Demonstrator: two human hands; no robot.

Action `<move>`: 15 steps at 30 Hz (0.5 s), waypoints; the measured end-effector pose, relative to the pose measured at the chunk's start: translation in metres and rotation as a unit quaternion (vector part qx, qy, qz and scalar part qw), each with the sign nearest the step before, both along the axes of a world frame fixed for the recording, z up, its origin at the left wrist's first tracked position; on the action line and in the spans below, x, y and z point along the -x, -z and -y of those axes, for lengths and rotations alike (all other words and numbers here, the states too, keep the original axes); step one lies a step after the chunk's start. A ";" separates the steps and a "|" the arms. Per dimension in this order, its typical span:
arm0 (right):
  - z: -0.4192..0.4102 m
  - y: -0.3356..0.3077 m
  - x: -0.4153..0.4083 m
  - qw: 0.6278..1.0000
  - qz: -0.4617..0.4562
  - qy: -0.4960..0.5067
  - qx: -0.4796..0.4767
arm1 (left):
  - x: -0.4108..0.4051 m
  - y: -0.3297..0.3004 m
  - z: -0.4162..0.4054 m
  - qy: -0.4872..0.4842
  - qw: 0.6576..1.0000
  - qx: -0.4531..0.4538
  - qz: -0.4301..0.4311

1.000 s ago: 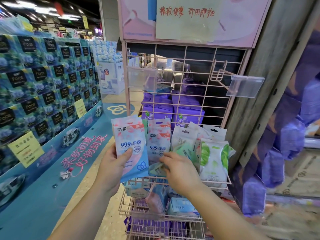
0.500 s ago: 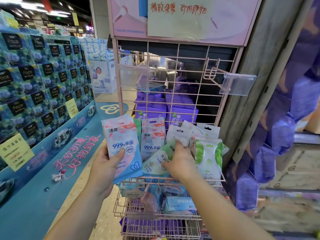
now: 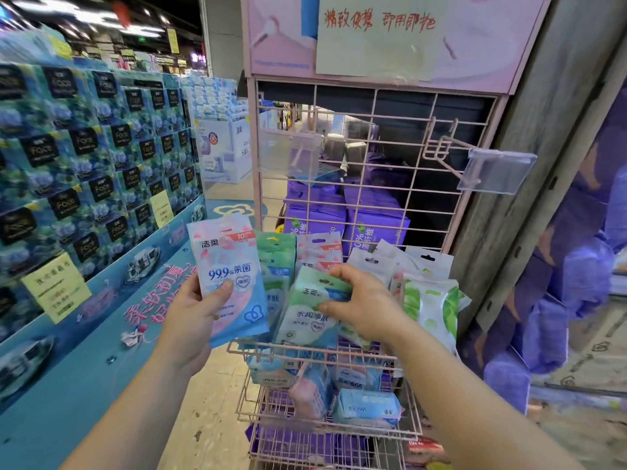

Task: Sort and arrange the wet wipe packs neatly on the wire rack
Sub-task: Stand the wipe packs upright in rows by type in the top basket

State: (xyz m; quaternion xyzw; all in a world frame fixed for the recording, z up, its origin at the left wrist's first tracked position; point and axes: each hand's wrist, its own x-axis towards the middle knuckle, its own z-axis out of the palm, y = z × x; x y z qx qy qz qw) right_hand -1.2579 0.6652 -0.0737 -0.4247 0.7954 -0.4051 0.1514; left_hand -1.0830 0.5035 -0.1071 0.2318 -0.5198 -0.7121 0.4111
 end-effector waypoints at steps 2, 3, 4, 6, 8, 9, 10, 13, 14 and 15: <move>0.012 0.010 -0.005 0.995 0.095 0.003 0.038 | -0.005 -0.002 0.009 -0.017 1.000 -0.003 0.002; 0.018 0.018 -0.006 0.993 0.112 -0.003 0.025 | -0.008 -0.003 0.014 -0.025 1.000 -0.005 0.002; 0.021 0.023 -0.010 0.995 0.098 -0.013 -0.016 | -0.010 -0.004 0.017 -0.032 0.999 -0.006 0.002; 0.025 0.034 -0.014 0.993 0.041 -0.023 -0.112 | -0.015 -0.006 0.023 -0.039 0.999 -0.007 0.002; 0.030 0.040 -0.015 0.992 0.011 -0.011 -0.125 | -0.017 -0.008 0.026 -0.044 0.999 -0.010 0.000; 0.032 0.040 -0.015 0.994 0.013 -0.011 -0.104 | -0.018 -0.008 0.028 -0.046 0.999 -0.012 -0.001; 0.034 0.038 -0.016 0.997 0.025 -0.005 -0.074 | -0.020 -0.008 0.030 -0.048 0.999 -0.014 -0.002; 0.040 0.035 -0.019 0.991 0.130 0.038 0.007 | -0.023 -0.007 0.038 -0.060 0.998 -0.013 0.001; 0.041 0.036 -0.018 0.991 0.127 0.035 0.007 | -0.024 -0.006 0.039 -0.064 0.998 -0.016 0.004; 0.042 0.037 -0.018 0.995 0.100 0.019 -0.011 | -0.025 -0.005 0.041 -0.067 0.998 -0.018 0.008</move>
